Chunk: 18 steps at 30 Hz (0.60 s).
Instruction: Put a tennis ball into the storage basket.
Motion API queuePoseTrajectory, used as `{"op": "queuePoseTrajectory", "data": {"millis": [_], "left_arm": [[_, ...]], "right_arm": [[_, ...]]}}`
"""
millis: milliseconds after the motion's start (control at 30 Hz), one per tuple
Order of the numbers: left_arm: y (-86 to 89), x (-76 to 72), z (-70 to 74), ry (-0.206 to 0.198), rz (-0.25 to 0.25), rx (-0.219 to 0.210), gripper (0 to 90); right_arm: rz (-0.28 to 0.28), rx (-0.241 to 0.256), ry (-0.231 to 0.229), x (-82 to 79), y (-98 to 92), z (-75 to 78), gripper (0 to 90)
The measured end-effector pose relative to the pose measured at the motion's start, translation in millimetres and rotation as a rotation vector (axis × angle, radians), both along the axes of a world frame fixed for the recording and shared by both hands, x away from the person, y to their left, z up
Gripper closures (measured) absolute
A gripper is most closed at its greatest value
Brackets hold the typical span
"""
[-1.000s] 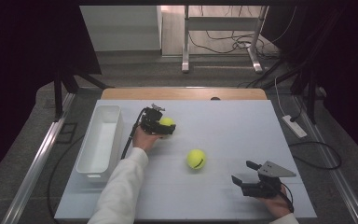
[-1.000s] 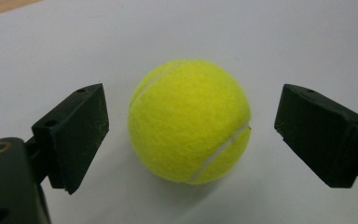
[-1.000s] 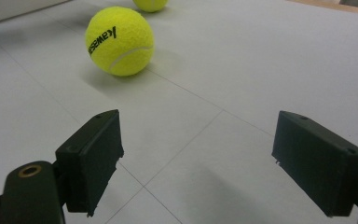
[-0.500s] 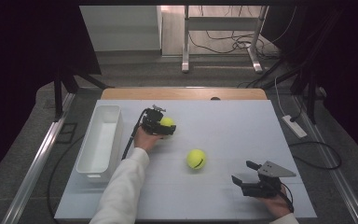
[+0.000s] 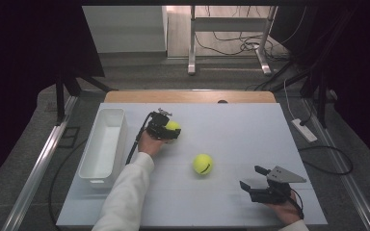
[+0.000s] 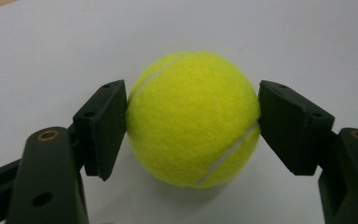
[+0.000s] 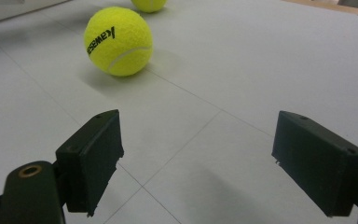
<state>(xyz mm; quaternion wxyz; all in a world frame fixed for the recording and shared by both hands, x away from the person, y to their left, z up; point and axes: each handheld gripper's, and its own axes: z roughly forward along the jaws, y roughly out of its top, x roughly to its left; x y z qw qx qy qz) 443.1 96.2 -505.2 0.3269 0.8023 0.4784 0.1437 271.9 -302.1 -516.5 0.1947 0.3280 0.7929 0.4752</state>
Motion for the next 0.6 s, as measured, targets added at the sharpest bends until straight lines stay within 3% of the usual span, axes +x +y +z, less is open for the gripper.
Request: {"op": "queuePoseTrajectory", "data": {"millis": [67,200,367,600], "left_arm": [[0.0,-1.4,1.9,-0.017,0.0,0.009,28.1],[3.7,-4.2,9.2,-0.038,0.007,-0.026,28.2],[6.2,-8.0,14.2,-0.045,0.002,-0.035,28.2],[9.2,-17.4,22.2,-0.094,0.004,-0.05,28.2]], "right_arm": [[0.0,0.0,-0.001,0.0,0.0,0.0,15.4],[-0.001,0.0,-0.001,0.0,-0.1,0.1,15.4],[0.002,0.003,-0.002,-0.1,-0.1,0.1,15.4],[0.004,0.002,-0.004,-0.2,0.2,0.2,15.5]]}}
